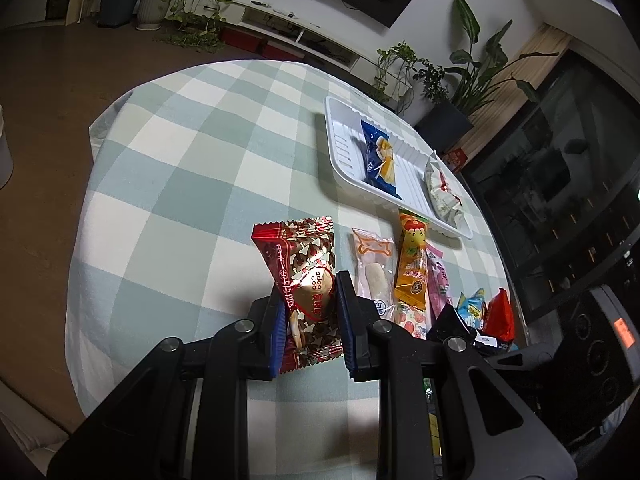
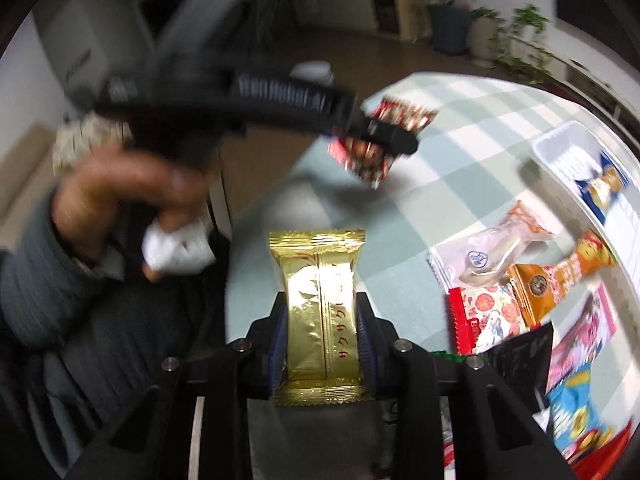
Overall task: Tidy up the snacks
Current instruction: 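Carry the brown wrapper with the left gripper while the right carries the gold wafer to the tray, then lower both packets into the tray and open both grippers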
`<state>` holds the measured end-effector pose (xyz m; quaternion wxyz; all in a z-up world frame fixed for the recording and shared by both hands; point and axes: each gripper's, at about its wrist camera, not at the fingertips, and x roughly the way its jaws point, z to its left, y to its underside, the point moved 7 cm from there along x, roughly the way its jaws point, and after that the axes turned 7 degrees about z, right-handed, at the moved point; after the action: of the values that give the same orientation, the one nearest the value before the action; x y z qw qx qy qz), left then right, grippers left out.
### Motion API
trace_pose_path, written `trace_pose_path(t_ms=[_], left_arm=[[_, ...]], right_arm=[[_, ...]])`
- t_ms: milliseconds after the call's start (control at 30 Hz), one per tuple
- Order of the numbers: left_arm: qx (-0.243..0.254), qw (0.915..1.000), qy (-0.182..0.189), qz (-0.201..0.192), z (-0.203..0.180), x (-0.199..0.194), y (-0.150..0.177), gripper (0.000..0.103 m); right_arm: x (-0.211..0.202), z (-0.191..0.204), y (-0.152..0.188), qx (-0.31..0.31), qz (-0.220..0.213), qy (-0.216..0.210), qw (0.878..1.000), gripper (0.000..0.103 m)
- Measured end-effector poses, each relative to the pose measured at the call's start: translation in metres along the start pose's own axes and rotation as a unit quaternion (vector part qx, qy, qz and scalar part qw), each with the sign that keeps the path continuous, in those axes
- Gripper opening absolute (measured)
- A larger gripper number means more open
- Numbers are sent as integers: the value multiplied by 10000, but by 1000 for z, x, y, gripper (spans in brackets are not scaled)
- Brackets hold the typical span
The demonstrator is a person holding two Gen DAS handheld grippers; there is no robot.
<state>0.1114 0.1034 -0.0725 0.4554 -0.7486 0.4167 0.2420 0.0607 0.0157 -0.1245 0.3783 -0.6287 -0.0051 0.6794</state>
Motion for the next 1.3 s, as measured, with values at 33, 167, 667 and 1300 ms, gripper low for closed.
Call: trace_pose_path(t_ms=[33,167,667,1300], left_arm=[[9,10000,-7,-1,0,-1,1,20],[86,10000,-42,-10,-3,-1,2,20],[766,9971,-15,16,-64,0,-73,20],[1563,9771,-894,1135,-109,180,-184,20]], right_arm=[[-7,1,1,183,-212,-111,9995,34],[-19,3,6,601,-612,-252,9960,34],[-173,-153,21,3334,-2481,621,9075,34],[-125,-296,-24,3881,-1337,1332,9021,34]])
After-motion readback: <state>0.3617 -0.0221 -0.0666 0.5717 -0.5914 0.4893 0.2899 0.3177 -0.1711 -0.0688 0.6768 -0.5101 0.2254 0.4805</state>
